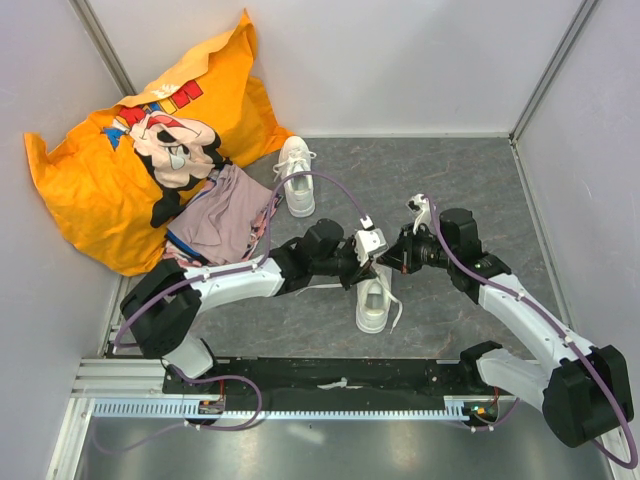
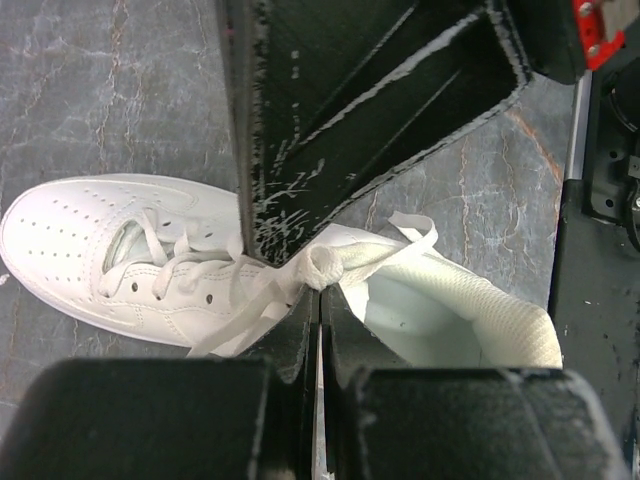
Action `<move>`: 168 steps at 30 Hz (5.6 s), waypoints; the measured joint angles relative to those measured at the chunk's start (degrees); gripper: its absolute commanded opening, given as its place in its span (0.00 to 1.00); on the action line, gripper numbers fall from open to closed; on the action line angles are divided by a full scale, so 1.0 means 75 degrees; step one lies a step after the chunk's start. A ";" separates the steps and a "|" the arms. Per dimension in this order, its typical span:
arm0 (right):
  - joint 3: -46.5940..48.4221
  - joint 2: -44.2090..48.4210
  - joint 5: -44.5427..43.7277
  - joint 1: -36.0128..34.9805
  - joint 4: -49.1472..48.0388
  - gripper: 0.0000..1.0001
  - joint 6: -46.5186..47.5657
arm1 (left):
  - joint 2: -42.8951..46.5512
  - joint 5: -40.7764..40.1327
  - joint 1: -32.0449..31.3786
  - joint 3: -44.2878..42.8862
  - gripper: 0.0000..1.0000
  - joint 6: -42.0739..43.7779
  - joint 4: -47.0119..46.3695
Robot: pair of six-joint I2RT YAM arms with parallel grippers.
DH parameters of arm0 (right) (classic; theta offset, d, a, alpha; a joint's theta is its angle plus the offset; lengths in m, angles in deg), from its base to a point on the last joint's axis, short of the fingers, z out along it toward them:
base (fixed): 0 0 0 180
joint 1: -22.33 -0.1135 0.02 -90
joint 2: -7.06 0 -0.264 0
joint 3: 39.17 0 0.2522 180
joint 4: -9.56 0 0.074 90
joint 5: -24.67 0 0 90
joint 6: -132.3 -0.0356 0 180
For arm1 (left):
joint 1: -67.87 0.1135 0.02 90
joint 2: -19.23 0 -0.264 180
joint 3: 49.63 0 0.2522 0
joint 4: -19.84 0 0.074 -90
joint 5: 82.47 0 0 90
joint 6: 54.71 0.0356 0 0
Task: Tie the shoes
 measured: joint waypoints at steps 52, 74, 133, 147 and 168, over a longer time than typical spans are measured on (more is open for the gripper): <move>-0.0274 0.0090 0.0029 0.0000 -0.0195 0.09 -0.0067 | -0.0414 0.0679 0.0545 -0.0335 0.02 -0.1192 -0.0073; -0.0050 0.0189 0.0644 0.0918 0.0000 0.42 -0.0297 | -0.0382 0.0857 0.0574 0.0227 0.02 -0.1352 -0.1542; -0.0504 -0.0901 0.1813 0.1145 -0.1198 0.00 -0.1824 | -0.0382 0.0959 0.0574 0.0321 0.24 -0.1335 -0.1690; -0.0504 -0.0606 0.1679 0.1125 -0.0793 0.00 -0.1416 | 0.1632 0.2119 0.1314 0.0606 0.58 0.0256 0.0423; -0.0504 -0.0428 0.1597 0.1125 -0.0527 0.00 -0.1195 | 0.0090 0.4077 0.2020 -0.0831 0.56 0.3337 0.1929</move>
